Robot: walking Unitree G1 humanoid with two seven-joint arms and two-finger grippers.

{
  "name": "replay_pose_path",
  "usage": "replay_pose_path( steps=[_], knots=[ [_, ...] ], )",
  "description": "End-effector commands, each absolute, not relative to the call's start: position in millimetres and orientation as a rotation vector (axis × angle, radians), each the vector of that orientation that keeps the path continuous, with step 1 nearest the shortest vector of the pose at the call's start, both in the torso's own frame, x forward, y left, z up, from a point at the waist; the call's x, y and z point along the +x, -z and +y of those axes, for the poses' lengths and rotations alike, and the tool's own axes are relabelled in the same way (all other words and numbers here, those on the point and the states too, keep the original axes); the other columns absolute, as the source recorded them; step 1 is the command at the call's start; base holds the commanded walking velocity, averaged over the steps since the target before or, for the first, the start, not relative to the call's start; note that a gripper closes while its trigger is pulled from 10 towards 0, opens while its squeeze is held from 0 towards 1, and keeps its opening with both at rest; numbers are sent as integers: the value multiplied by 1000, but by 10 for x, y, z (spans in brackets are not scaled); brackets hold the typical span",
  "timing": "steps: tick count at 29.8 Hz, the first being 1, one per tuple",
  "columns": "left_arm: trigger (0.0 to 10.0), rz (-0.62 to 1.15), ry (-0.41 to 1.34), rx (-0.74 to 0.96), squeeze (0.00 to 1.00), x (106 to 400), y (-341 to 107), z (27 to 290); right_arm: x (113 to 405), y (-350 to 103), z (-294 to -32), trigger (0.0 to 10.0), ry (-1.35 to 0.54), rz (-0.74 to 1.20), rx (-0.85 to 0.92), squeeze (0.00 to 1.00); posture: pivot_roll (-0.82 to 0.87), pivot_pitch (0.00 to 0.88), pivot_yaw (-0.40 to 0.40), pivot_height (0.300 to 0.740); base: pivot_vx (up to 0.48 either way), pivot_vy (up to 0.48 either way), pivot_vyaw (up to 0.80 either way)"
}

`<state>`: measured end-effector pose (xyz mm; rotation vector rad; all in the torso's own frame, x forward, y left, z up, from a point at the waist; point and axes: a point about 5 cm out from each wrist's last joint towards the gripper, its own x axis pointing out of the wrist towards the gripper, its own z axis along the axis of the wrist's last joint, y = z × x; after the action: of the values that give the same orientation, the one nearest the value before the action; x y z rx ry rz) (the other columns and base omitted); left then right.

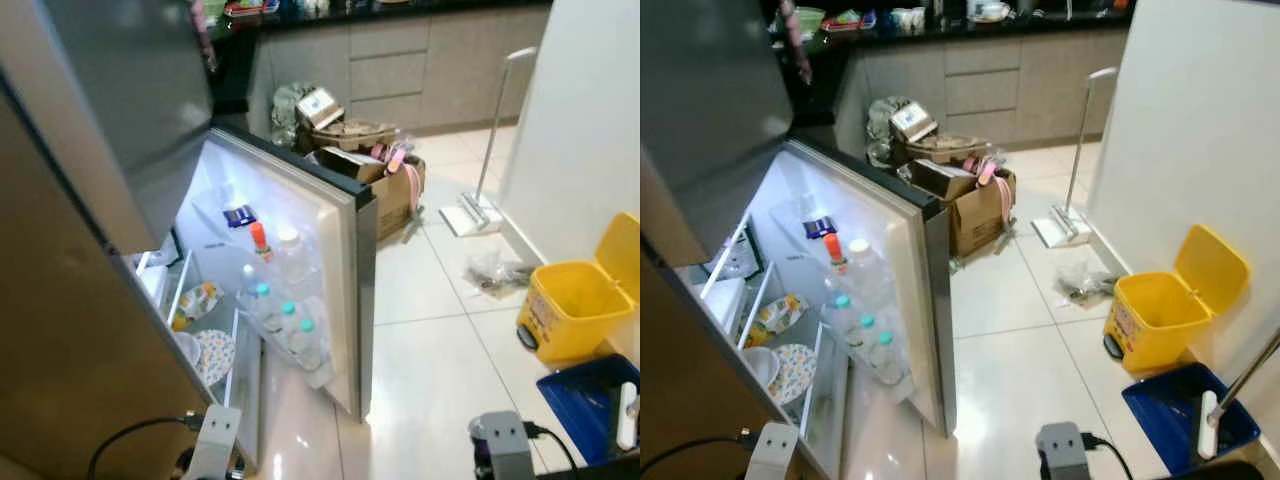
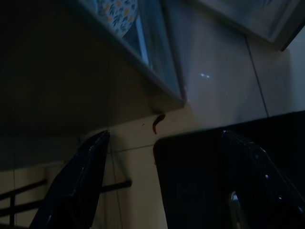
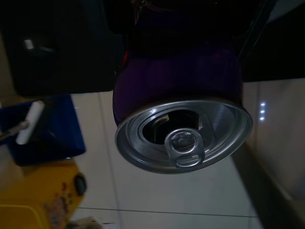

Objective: Restocking fridge

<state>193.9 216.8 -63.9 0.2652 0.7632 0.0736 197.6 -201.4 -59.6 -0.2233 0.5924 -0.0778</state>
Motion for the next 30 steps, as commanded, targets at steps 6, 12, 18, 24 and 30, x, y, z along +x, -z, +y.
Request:
replay_pose_path(
  steps=[6,12,18,24,30],
  knots=[
    [10000,798,-102,271,0,1860,688,2204,1950,622,-1951,10000,65,602,-210,0,-116,58,6,740,0,0,0],
    [10000,775,-71,293,0,1887,673,2170,1949,622,-1951,10000,64,601,-211,0,-117,60,5,740,0,0,0],
    [10000,705,-2,292,0,2036,595,2040,1976,607,-1946,10000,65,590,-210,0,-116,59,3,740,0,0,0],
    [10000,669,32,289,0,2115,553,1969,1996,596,-1936,10000,62,583,-208,0,-118,59,3,740,0,0,0],
    [10000,653,63,302,0,2097,556,1937,1988,603,-1925,10000,55,588,-212,0,-118,59,3,740,353,0,0]
  ],
)
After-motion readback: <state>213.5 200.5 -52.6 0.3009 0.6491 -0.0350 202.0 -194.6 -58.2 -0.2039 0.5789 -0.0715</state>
